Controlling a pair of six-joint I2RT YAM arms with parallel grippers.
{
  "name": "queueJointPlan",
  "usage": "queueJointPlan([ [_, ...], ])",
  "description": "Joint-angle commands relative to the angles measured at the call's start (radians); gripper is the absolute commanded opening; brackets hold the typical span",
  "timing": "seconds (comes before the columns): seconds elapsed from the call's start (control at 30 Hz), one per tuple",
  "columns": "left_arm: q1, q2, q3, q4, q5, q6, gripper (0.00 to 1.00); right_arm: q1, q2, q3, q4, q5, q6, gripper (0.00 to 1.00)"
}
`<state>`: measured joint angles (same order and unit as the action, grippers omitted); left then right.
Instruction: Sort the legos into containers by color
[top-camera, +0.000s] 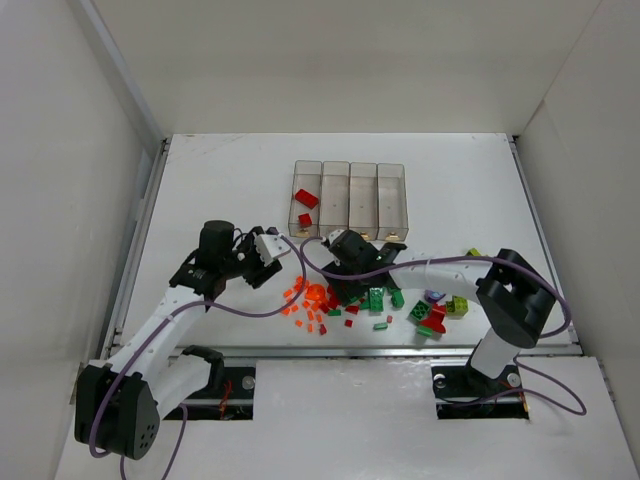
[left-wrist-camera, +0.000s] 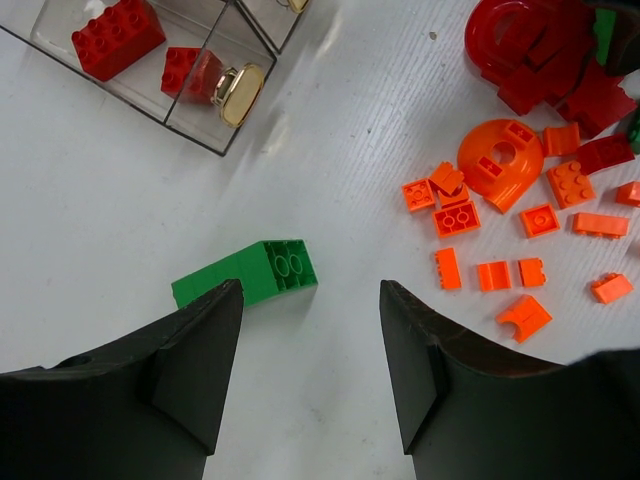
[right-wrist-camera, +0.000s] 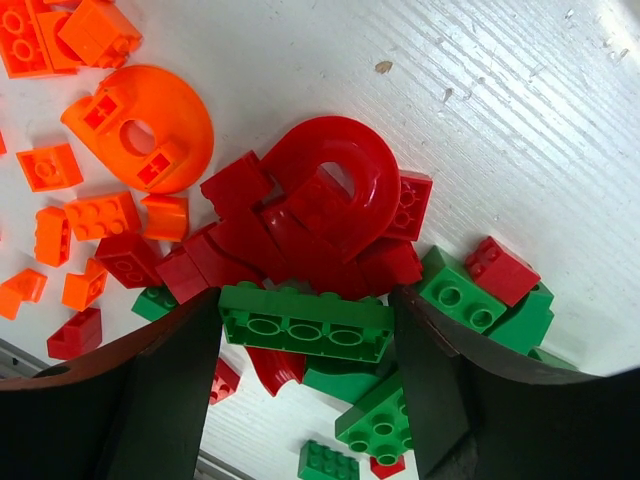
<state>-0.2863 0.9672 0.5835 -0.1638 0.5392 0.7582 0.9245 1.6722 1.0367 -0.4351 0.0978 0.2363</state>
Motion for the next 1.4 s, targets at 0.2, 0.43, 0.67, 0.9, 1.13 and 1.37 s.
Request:
queueJointPlan([
  [0.2,0.001,-0.019,-0.016,0.021,-0.001,0.003,0.54,0.011,-0.015,0.034,-0.017,0.028,0.008,0.53],
  [0.43,0.001,-0.028,-0.016,0.032,-0.012,-0.008,0.54,0.011,-0.129,0.097,-0.047,0.132,0.017,0.49],
  [0.67,0.001,-0.028,-0.025,0.156,-0.116,-0.193,0.54,-0.094,-0.125,0.232,-0.013,0.103,-0.018,0.48],
  [0.9,0.01,-0.038,-0.044,0.191,-0.139,-0.218,0.54,-0.246,0.142,0.512,0.053,-0.001,-0.1,0.48],
  [1.13,0.03,-0.028,-0.034,0.21,-0.139,-0.218,0.57,-0.317,0.443,0.874,-0.003,-0.032,-0.18,0.48],
  [1.37,0.076,-0.019,-0.034,0.221,-0.139,-0.227,0.6,-0.326,0.555,1.006,-0.034,-0.052,-0.224,0.6],
])
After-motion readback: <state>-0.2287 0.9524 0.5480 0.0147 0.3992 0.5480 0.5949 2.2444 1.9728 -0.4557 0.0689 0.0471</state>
